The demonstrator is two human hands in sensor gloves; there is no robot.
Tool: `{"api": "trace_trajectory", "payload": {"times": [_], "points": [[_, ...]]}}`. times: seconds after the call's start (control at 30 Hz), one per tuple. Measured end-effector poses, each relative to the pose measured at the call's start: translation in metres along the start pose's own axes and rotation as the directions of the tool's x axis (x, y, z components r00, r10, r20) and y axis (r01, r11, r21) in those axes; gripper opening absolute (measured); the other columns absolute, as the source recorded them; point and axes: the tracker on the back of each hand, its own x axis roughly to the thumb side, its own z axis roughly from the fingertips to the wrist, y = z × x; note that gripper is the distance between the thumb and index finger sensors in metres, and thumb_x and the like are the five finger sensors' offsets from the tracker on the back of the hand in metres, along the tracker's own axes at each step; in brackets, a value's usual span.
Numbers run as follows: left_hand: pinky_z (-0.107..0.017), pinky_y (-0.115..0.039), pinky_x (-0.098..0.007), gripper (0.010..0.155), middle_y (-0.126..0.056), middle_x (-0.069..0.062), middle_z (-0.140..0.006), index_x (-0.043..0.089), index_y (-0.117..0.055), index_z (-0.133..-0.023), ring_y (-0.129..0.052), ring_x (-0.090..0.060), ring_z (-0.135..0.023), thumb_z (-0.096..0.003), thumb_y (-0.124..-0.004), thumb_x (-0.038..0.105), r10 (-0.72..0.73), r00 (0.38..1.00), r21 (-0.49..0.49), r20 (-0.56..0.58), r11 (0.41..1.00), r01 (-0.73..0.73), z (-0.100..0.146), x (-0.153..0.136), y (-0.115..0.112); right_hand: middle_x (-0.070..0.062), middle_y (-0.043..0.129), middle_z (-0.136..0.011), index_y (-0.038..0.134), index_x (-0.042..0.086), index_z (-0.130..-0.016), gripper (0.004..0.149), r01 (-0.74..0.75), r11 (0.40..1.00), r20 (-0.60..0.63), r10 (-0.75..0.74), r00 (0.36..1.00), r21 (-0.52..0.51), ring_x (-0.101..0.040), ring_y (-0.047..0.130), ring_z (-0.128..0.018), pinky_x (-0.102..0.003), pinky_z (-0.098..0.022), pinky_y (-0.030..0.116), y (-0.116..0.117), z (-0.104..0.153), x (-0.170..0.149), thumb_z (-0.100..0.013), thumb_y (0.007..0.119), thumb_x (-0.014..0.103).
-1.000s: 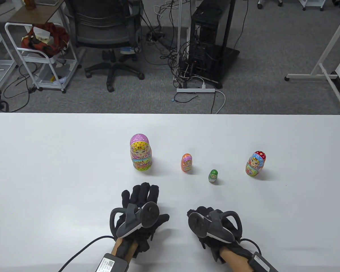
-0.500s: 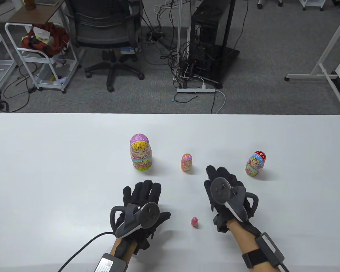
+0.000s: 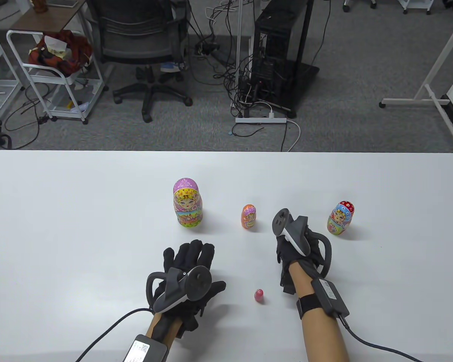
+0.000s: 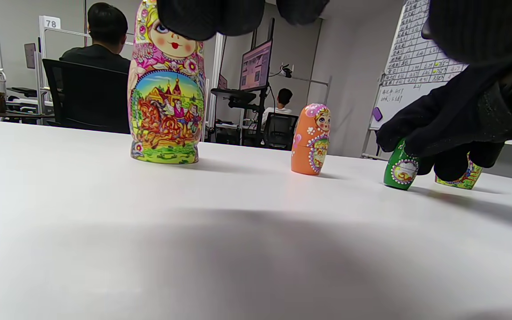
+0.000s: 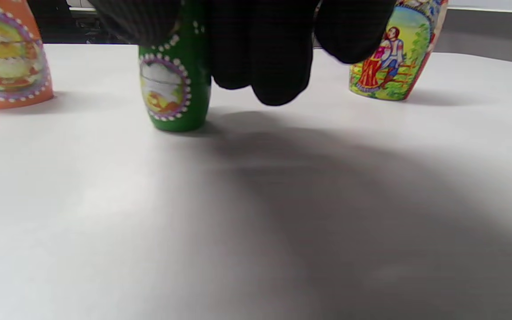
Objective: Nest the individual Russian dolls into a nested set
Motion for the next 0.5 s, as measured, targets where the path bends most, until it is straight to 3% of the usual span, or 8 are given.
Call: {"api": "trace_trajectory", "payload": {"times": [0.17,0.3,0.4,0.5], "points": [[-0.072,-0.03,-0.073,0.098,-0.032,-0.014,-0.118,0.023,-0.022,-0.111,-0.043,-0.037,-0.108,-0.0387,-0.066,0.073,0.013,1.0,0.014,0.003,1.0,-0.013,0.003,0.002,0.001,-0.001,0.077,-0.099,0.051,0.04,-0.099,0.051,0.135,0.99,0.19,-0.127,0.974,-0.035,-0.023,0.089,-0.079,-0.044,-0.06,0.074,-0.009,0.028,-0.004,-0.052,0.068,0.04],[-0.073,-0.036,-0.071,0.098,-0.036,-0.012,-0.118,0.021,-0.023,-0.111,-0.046,-0.035,-0.108,-0.039,-0.067,0.072,0.023,1.0,0.046,0.02,0.999,-0.024,0.005,0.008,0.005,-0.004,0.081,-0.095,0.053,0.035,-0.099,0.051,0.286,0.955,0.393,-0.233,0.889,-0.081,-0.024,0.092,-0.074,-0.044,-0.055,0.077,-0.028,0.065,-0.01,-0.051,0.069,0.04],[-0.074,-0.042,-0.068,0.097,-0.041,-0.011,-0.117,0.021,-0.025,-0.111,-0.051,-0.034,-0.107,-0.0391,-0.068,0.071,0.07,0.997,0.081,0.037,0.994,-0.073,0.008,0.014,0.01,-0.003,0.08,-0.095,0.054,0.035,-0.099,0.051,0.415,0.909,0.544,-0.334,0.77,-0.03,-0.023,0.091,-0.075,-0.044,-0.056,0.077,-0.039,0.094,-0.015,-0.05,0.07,0.041],[-0.074,-0.05,-0.065,0.096,-0.046,-0.008,-0.116,0.021,-0.028,-0.111,-0.057,-0.031,-0.106,-0.039,-0.07,0.07,0.182,0.981,0.096,0.064,0.978,-0.188,0.013,0.02,0.011,-0.003,0.081,-0.094,0.056,0.035,-0.099,0.051,0.506,0.858,0.672,-0.424,0.607,0.085,-0.022,0.092,-0.073,-0.043,-0.055,0.078,-0.038,0.115,-0.018,-0.05,0.072,0.042]]}}
